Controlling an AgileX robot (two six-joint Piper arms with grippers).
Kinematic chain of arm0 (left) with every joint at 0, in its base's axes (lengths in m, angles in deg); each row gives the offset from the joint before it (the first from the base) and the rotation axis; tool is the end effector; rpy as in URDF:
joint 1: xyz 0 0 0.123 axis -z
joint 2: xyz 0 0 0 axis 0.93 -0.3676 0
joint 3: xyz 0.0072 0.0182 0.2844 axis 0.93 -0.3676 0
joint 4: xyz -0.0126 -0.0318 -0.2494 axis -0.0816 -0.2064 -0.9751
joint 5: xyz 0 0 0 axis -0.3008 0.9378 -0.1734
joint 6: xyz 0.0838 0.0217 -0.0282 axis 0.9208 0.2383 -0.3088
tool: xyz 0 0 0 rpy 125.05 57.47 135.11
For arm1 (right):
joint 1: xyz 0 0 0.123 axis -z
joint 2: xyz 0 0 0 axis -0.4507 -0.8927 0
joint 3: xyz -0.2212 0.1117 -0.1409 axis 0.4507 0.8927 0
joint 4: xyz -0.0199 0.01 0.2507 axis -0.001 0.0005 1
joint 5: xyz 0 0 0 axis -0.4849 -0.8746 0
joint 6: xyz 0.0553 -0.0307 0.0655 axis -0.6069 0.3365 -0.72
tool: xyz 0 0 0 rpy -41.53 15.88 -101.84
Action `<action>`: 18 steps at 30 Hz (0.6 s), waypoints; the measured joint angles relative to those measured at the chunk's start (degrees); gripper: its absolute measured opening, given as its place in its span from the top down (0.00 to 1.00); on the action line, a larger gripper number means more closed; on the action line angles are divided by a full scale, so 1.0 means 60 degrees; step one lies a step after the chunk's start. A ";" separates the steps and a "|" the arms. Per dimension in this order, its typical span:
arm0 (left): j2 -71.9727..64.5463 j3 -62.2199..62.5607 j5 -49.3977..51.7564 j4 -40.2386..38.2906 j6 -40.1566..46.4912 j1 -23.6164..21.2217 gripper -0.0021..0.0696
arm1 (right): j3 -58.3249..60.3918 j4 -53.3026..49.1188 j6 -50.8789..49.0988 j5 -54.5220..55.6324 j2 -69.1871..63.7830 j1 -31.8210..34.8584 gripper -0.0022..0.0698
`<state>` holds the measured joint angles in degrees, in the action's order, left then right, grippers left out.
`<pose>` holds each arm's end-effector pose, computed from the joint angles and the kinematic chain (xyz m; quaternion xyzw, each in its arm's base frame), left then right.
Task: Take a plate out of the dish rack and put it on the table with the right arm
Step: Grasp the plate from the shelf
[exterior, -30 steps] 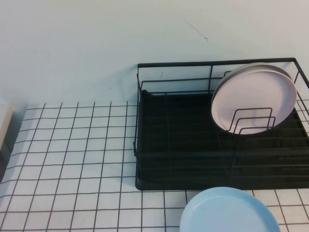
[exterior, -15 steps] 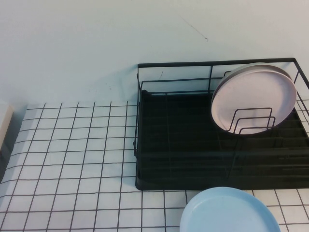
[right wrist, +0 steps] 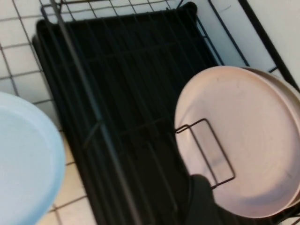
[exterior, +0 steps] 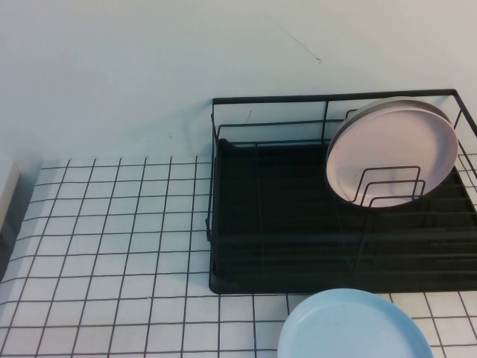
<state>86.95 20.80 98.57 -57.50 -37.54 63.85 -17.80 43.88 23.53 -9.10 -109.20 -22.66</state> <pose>0.0534 0.0012 0.1795 -0.0570 0.7844 -0.0173 0.6174 0.2557 0.0301 0.3638 -0.5230 0.7295 0.0188 0.4405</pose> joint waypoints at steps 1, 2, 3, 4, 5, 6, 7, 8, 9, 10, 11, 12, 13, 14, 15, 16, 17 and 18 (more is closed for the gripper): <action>0.0000 0.0000 0.0000 0.0000 0.0000 0.0000 0.98 | -0.0155 0.0026 0.0317 0.0146 -0.0377 0.0000 0.37; 0.0000 0.0000 0.0000 0.0000 0.0000 0.0000 0.98 | -0.0332 0.0087 0.0687 0.0395 -0.0749 0.0000 0.37; 0.0000 0.0000 0.0000 0.0000 0.0000 0.0000 0.98 | -0.0501 0.0140 0.0978 0.0620 -0.1118 0.0000 0.37; 0.0000 0.0000 0.0000 0.0000 0.0000 0.0000 0.98 | -0.0658 0.0164 0.1213 0.0813 -0.1411 0.0000 0.37; 0.0000 0.0000 0.0000 0.0000 0.0000 0.0000 0.98 | -0.0812 0.0182 0.1402 0.1035 -0.1772 0.0000 0.36; 0.0000 0.0000 0.0000 0.0000 0.0000 0.0000 0.98 | -0.0960 0.0201 0.1560 0.1229 -0.2127 0.0000 0.36; 0.0000 0.0000 0.0000 0.0000 0.0000 0.0000 0.98 | -0.1082 0.0223 0.1667 0.1339 -0.2405 0.0000 0.36; 0.0000 0.0000 0.0000 0.0000 0.0000 0.0000 0.98 | -0.1206 0.0241 0.1767 0.1424 -0.2741 0.0000 0.36; 0.0000 0.0000 0.0000 0.0000 0.0000 0.0000 0.98 | -0.1389 0.0241 0.1885 0.1520 -0.3063 0.0000 0.36; 0.0000 0.0000 0.0000 0.0000 0.0000 0.0000 0.98 | -0.1507 0.0241 0.1934 0.1565 -0.3368 0.0000 0.36; 0.0000 0.0000 0.0000 0.0000 0.0000 0.0000 0.98 | -0.1647 0.0241 0.2003 0.1604 -0.3651 0.0000 0.36; 0.0000 0.0000 0.0000 0.0000 0.0000 0.0000 0.98 | -0.1772 0.0263 0.2023 0.1621 -0.3911 0.0000 0.36; 0.0000 0.0000 0.0000 0.0000 0.0000 0.0000 0.98 | -0.1885 0.0263 0.2048 0.1638 -0.4099 0.0000 0.36; 0.0000 0.0000 0.0000 0.0000 0.0000 0.0000 0.98 | -0.1986 0.0287 0.2072 0.1680 -0.4308 0.0000 0.36; 0.0000 0.0000 0.0000 0.0000 0.0000 0.0000 0.98 | -0.2073 0.0333 0.2099 0.1721 -0.4490 0.0000 0.36; 0.0000 0.0000 0.0000 0.0000 0.0000 0.0000 0.98 | -0.2139 0.0358 0.2152 0.1739 -0.4610 0.0000 0.36; 0.0000 0.0000 0.0000 0.0000 0.0000 0.0000 0.98 | -0.2193 0.0427 0.2233 0.1763 -0.4735 0.0000 0.36; 0.0000 0.0000 0.0000 0.0000 0.0000 0.0000 0.98 | -0.2240 0.0520 0.2348 0.1804 -0.4832 0.0000 0.36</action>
<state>86.95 20.80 98.57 -57.50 -37.54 63.85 -31.24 47.00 37.62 1.72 -138.19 -22.66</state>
